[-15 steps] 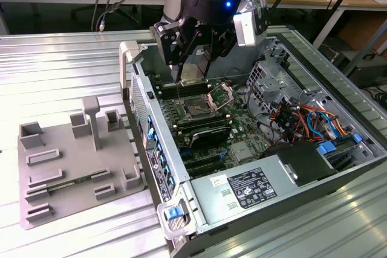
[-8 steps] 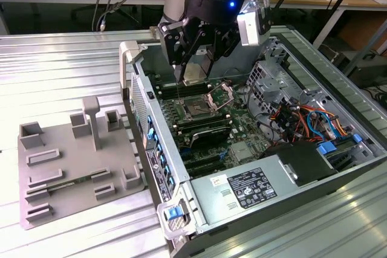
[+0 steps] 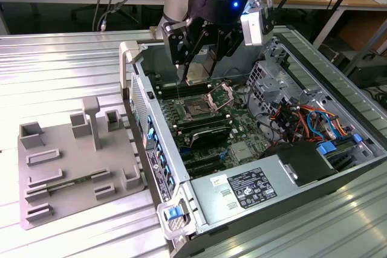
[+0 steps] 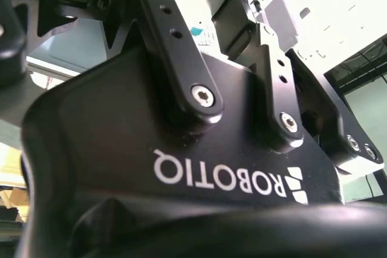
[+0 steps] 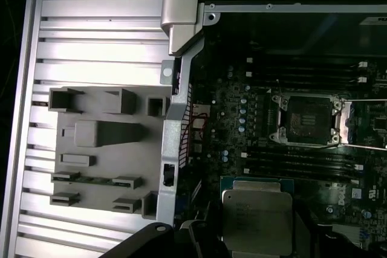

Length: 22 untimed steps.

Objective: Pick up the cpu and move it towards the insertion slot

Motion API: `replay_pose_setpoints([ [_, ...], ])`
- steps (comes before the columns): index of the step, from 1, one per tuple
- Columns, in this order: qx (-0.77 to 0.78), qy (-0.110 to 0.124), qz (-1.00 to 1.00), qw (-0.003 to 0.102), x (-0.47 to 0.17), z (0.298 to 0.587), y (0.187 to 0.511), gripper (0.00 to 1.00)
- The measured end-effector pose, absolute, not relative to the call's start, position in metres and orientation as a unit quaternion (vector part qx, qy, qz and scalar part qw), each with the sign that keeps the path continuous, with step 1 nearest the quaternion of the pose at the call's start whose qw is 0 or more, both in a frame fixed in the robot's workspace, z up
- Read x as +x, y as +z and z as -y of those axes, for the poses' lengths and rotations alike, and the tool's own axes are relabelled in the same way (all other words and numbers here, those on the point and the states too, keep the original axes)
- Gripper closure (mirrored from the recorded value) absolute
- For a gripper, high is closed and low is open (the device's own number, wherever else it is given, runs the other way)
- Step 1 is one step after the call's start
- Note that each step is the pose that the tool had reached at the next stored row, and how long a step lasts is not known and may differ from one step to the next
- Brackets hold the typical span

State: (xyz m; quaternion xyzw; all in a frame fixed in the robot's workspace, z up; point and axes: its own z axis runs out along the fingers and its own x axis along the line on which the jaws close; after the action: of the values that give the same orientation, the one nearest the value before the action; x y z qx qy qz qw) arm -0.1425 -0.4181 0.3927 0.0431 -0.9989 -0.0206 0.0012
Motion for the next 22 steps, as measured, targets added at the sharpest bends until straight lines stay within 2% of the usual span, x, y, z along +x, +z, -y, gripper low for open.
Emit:
replay_pose_setpoints([
  [22,0.043,-0.021,0.999,0.001,-0.128,0.418,0.393,0.45],
])
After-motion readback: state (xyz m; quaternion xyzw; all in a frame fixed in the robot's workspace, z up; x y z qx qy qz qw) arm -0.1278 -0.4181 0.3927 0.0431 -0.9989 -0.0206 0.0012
